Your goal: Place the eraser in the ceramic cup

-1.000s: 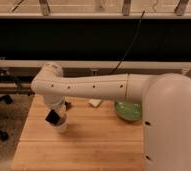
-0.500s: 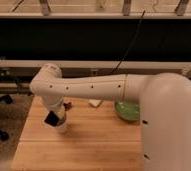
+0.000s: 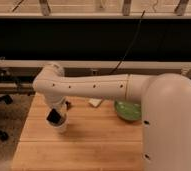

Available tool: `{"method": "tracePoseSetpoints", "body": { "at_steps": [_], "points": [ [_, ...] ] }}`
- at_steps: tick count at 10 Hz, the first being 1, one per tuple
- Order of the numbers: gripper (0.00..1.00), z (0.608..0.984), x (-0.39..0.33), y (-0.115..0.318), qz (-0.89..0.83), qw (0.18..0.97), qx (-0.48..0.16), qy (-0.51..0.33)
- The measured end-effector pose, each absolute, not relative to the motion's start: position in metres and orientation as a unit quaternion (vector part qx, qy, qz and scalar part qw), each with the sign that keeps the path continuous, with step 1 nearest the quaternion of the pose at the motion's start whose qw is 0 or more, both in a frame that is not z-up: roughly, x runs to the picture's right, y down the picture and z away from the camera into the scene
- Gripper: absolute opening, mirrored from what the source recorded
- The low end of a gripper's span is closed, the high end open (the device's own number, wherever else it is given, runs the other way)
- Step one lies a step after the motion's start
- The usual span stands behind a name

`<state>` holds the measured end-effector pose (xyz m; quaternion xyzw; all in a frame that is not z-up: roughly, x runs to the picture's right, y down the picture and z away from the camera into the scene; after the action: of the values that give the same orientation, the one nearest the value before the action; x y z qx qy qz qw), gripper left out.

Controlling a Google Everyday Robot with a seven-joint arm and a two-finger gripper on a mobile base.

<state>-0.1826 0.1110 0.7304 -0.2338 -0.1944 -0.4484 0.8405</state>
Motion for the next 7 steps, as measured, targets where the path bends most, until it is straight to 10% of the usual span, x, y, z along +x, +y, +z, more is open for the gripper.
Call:
{"method": "tracePoseSetpoints", "body": {
  "at_steps": [7],
  "points": [
    [0.8, 0.7362, -0.1791, 0.1046, -0.45, 0.842, -0.226, -0.192]
  ]
}}
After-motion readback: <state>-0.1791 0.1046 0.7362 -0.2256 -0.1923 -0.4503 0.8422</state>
